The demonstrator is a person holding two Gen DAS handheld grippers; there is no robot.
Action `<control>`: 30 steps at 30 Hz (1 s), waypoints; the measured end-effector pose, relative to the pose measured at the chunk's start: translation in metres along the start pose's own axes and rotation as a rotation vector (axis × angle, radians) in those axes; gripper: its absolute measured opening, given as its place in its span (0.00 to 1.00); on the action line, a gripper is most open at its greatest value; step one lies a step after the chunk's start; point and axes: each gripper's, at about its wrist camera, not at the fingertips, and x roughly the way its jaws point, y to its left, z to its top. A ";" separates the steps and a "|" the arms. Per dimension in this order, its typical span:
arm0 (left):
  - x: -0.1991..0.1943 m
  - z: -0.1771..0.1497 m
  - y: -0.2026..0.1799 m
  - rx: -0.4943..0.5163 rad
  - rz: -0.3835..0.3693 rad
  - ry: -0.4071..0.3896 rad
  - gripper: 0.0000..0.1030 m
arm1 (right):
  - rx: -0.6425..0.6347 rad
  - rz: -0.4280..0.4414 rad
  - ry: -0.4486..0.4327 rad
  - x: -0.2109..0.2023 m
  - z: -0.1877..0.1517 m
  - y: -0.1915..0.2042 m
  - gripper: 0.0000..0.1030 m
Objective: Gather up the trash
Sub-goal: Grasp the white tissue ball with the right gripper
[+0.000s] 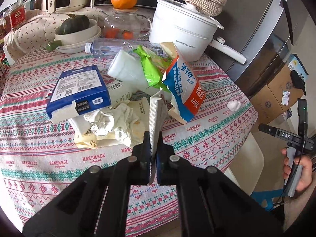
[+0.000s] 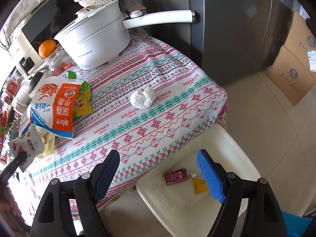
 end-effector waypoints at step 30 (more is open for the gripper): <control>-0.049 0.022 -0.009 -0.004 -0.024 -0.211 0.04 | -0.019 0.026 -0.026 0.096 0.064 0.036 0.33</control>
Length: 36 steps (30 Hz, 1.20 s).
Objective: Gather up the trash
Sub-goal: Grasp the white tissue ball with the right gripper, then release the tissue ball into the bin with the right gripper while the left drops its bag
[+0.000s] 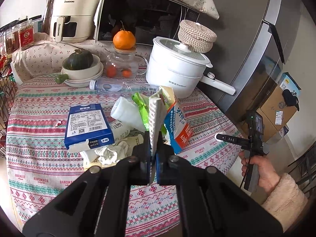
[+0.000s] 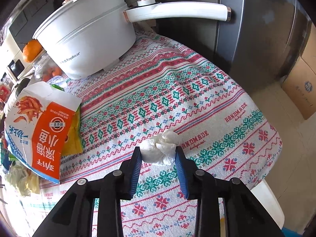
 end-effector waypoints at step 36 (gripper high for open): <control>0.025 -0.066 -0.209 0.413 -0.280 0.085 0.04 | 0.080 0.026 -0.173 -0.207 -0.106 -0.114 0.32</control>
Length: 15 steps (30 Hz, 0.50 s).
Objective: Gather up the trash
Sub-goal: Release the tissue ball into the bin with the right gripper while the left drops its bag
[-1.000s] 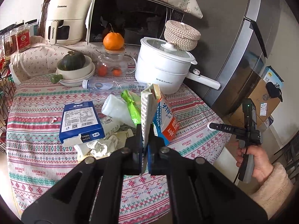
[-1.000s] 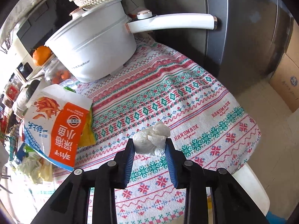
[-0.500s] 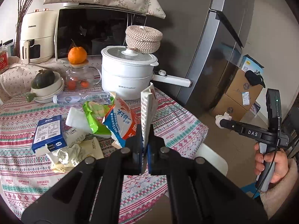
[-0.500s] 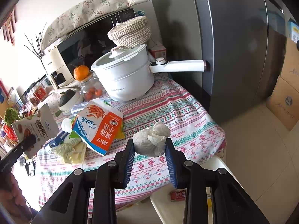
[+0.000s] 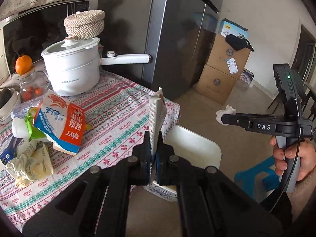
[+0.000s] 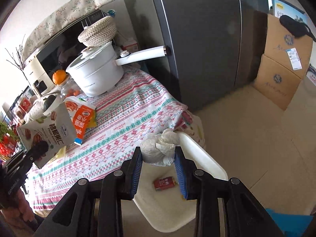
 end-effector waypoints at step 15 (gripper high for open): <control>0.103 -0.044 -0.058 0.131 0.000 0.243 0.05 | 0.061 -0.053 0.093 0.015 -0.020 -0.042 0.33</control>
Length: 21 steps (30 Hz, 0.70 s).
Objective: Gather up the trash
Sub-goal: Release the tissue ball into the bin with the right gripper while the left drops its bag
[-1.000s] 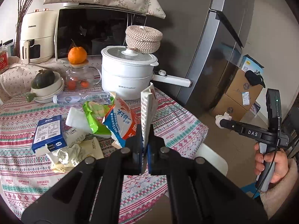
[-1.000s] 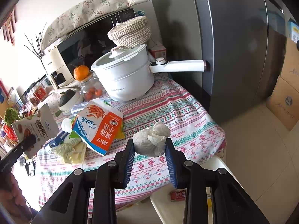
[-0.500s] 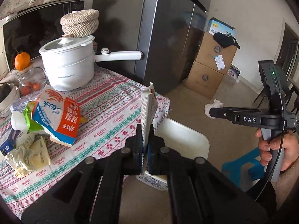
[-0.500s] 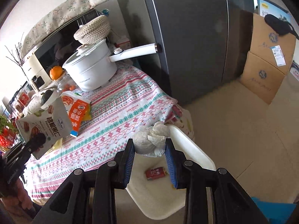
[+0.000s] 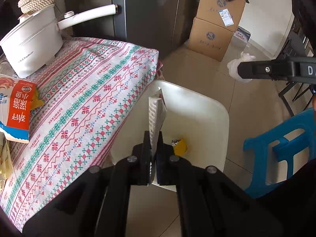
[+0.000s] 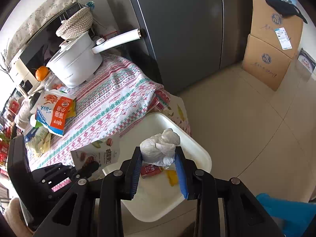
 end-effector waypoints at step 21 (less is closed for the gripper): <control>-0.038 0.010 0.040 -0.116 0.041 -0.063 0.78 | -0.005 -0.019 0.080 0.023 -0.004 0.000 0.34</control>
